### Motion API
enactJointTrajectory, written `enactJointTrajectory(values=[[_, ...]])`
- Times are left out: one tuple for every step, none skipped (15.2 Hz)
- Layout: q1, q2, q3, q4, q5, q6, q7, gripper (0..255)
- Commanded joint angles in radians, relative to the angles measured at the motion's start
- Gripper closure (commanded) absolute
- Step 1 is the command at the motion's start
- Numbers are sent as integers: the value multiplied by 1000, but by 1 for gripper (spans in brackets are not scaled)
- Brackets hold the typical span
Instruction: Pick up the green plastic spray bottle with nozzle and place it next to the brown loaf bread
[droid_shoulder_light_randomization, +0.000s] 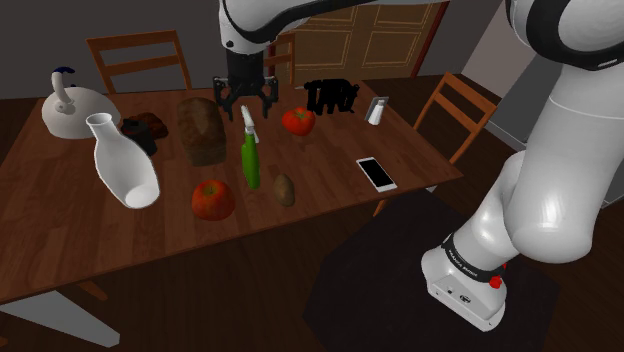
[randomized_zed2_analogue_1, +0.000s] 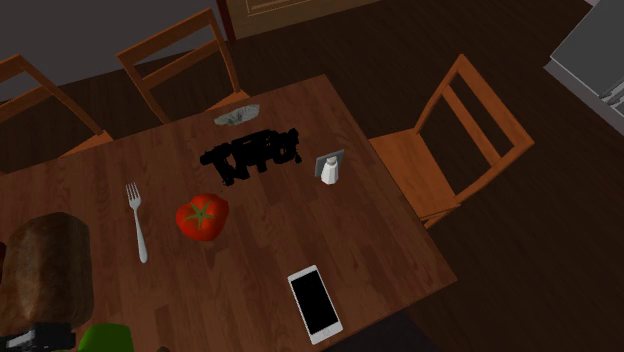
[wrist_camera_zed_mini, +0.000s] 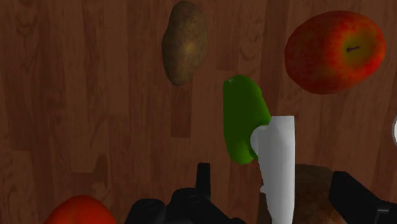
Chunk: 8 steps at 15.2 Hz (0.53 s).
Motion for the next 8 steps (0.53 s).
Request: enactJointTrajectory(values=[[0, 0, 0, 0, 0, 0, 0, 0], [0, 0, 0, 0, 0, 0, 0, 0], [0, 0, 0, 0, 0, 0, 0, 0], [0, -7, 0, 25, 0, -31, 0, 0], [-1, -12, 0, 51, 1, -63, 0, 0], [-1, -16, 0, 80, 1, -95, -1, 0], [-1, -18, 0, 103, 1, -121, -1, 0], [-1, -18, 0, 103, 1, -121, -1, 0]])
